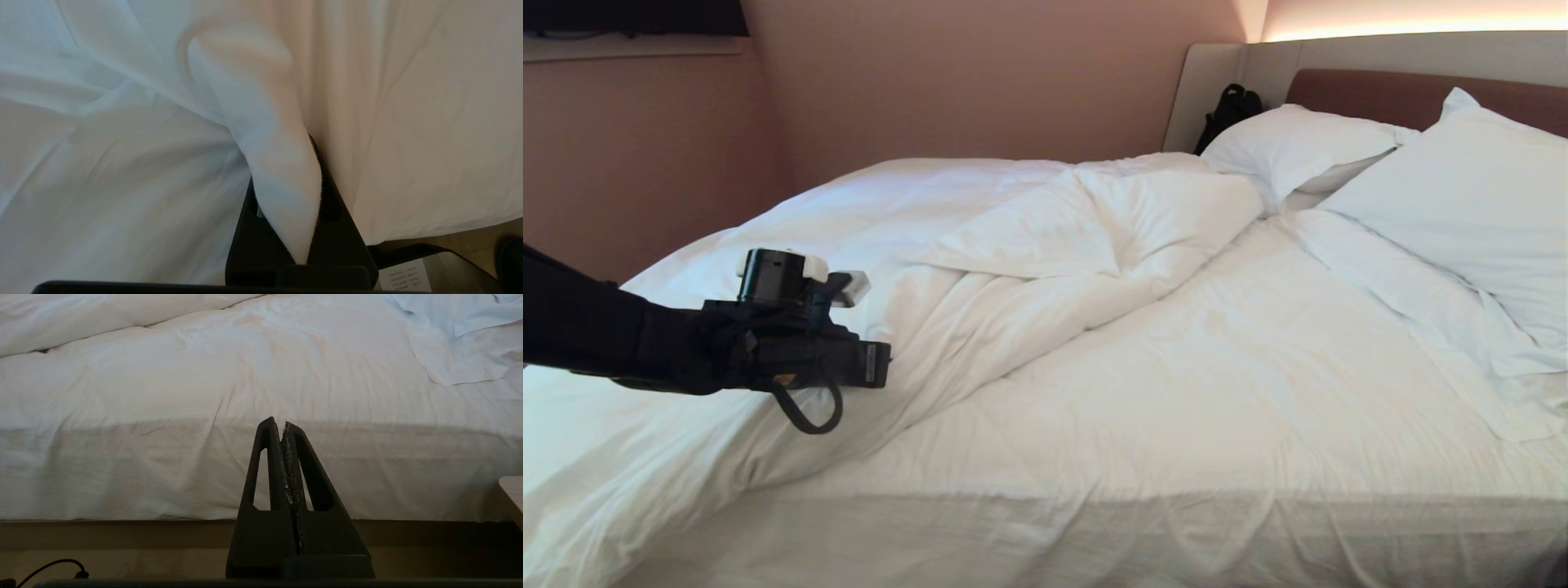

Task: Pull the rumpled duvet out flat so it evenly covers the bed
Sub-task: Flatten the corners of the folded blanket

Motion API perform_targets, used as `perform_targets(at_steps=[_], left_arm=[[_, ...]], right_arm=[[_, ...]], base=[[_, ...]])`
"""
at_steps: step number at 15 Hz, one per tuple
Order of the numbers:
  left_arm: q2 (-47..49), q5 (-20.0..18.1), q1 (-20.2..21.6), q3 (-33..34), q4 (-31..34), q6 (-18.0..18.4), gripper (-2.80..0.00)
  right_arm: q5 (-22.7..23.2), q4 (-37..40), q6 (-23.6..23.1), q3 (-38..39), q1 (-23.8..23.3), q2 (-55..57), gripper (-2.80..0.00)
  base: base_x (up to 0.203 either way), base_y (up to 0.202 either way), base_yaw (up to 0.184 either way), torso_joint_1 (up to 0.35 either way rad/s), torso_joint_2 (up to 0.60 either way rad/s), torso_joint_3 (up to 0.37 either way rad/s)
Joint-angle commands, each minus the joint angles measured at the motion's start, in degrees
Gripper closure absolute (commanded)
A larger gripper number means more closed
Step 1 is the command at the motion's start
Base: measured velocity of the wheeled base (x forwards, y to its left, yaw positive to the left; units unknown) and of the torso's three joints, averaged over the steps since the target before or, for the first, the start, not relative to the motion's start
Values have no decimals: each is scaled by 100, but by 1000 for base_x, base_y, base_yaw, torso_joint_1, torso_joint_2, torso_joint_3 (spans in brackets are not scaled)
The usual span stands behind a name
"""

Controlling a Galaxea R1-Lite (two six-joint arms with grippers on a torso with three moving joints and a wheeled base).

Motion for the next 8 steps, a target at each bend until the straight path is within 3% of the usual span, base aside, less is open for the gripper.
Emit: perform_targets(at_steps=[1,8], left_arm=[[-55,-8,5,174,46,57,0],[-51,-8,-75,560,52,210,0]], right_arm=[[2,-1,2,0,-1,-2,0],[2,-1,2,0,-1,-2,0]], base=[[0,0,0,0,0,0],[0,0,0,0,0,0]])
